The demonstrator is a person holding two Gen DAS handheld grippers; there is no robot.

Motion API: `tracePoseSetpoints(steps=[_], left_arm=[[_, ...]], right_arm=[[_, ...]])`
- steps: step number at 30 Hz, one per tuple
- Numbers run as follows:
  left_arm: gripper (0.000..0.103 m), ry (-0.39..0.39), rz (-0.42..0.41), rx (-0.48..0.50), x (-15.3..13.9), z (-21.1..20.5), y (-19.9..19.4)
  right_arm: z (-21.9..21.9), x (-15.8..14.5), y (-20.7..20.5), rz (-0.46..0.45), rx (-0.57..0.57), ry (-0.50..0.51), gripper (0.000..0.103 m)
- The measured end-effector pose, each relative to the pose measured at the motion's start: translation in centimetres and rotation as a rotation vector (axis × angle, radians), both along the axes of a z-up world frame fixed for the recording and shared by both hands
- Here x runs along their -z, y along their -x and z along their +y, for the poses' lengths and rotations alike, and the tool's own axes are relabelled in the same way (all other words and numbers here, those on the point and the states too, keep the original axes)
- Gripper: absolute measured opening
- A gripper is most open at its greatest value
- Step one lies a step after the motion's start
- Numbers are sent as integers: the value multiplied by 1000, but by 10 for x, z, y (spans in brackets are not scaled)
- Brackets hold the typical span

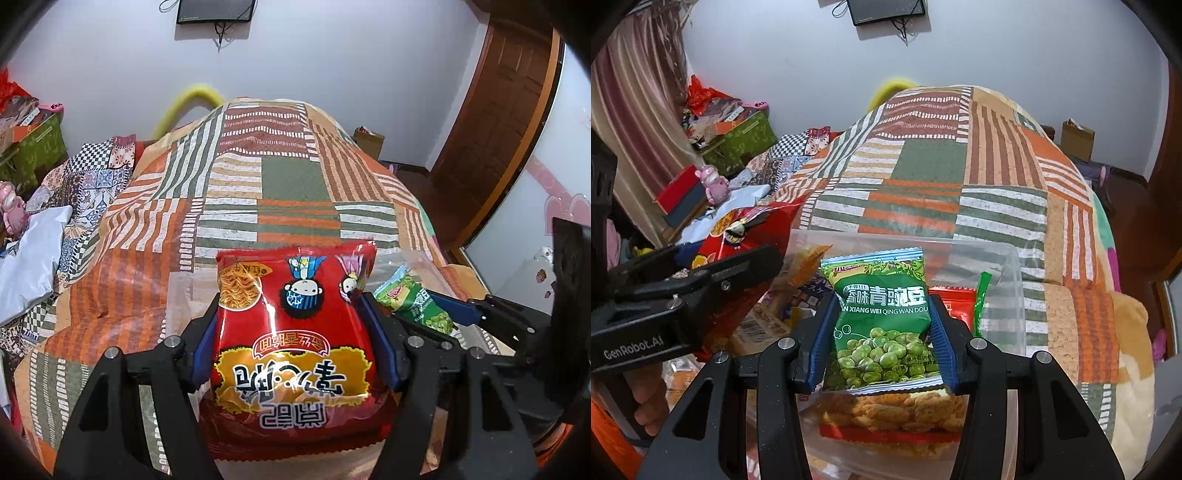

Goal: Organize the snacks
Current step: 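Carry both bags over the clear box and open both grippers to drop them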

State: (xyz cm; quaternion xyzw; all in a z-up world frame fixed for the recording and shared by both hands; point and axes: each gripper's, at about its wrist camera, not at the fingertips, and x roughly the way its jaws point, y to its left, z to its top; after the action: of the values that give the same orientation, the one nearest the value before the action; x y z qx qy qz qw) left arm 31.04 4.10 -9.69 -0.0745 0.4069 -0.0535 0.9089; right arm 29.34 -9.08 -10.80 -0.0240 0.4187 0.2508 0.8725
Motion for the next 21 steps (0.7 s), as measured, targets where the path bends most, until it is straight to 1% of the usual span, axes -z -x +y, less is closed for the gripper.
tracePoseSetpoints(steps=[4, 6, 8, 10, 11, 21], left_arm=[[71, -19, 37, 0, 7, -4, -5], [75, -23, 44, 6, 10, -7, -5], [76, -38, 37, 7, 10, -9, -1], [77, -47, 31, 8, 9, -10, 2], [77, -50, 27, 9, 7, -10, 5], [77, -54, -27, 5, -18, -10, 43]], right_arm=[[4, -1, 2, -15, -12, 34, 46], [4, -1, 3, -19, -20, 50, 47], [4, -1, 5, -18, -25, 60, 51], [1, -2, 7, -16, -27, 58, 58], [0, -3, 9, -13, -28, 51, 60], [-15, -21, 32, -38, -27, 16, 61]])
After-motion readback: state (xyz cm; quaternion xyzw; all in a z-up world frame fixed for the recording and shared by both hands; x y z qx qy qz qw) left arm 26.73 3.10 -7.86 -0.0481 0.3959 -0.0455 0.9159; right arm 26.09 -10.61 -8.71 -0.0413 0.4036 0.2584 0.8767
